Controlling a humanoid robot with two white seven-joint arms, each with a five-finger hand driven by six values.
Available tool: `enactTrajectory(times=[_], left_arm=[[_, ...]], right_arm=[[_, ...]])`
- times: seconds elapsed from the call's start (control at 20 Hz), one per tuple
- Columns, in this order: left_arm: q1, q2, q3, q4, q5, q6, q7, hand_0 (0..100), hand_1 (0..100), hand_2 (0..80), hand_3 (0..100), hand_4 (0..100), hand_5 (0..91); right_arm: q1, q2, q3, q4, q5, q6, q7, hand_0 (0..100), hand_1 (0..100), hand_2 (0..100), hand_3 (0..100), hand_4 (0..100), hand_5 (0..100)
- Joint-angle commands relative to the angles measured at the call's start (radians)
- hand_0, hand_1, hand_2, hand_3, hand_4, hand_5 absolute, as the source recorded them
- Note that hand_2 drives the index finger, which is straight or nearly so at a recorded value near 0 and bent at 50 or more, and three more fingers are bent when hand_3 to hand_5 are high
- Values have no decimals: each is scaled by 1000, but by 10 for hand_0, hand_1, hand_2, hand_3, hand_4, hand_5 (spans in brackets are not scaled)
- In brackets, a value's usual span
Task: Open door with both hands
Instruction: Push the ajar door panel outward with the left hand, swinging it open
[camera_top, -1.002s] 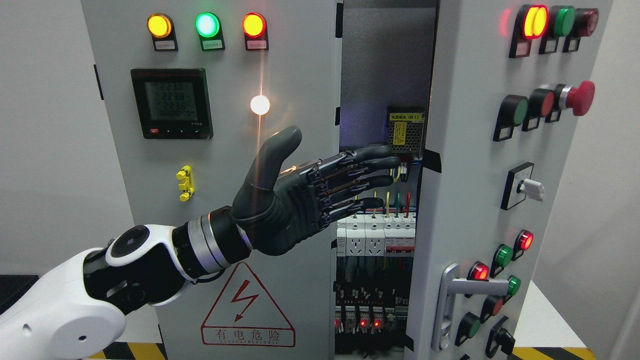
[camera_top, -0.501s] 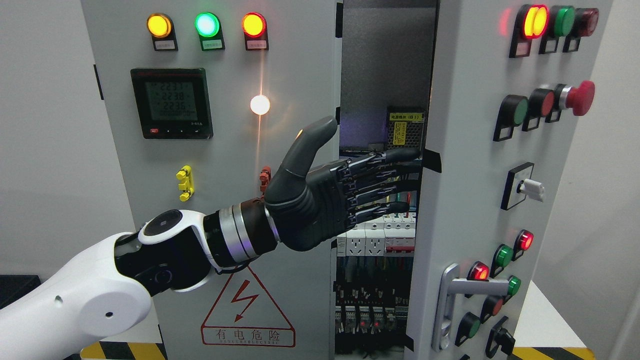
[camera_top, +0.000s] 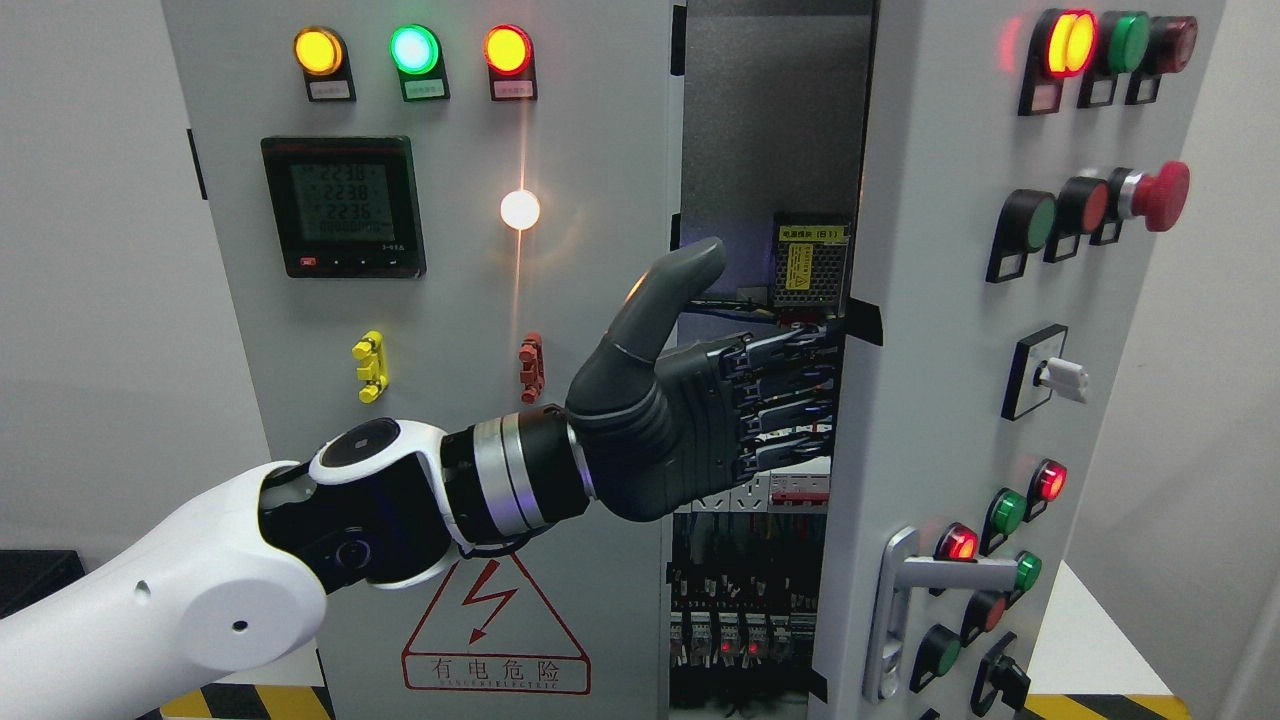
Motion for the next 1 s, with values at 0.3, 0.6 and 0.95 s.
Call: enactTrajectory(times=[0.3,0.6,0.95], left_arm=[[-13,-73,-18,-22,24,-1,0,0,0,0,0,0,0],[-32,-113,-18,-24,26,1,0,0,0,0,0,0,0],[-27,-205,-24,-4,13,22,0,0,0,0,0,0,0]], right_arm=[[0,0,0,0,0,0,0,0,0,0,0,0,0],[0,0,0,0,0,0,0,0,0,0,0,0,0],[0,0,0,0,0,0,0,0,0,0,0,0,0]])
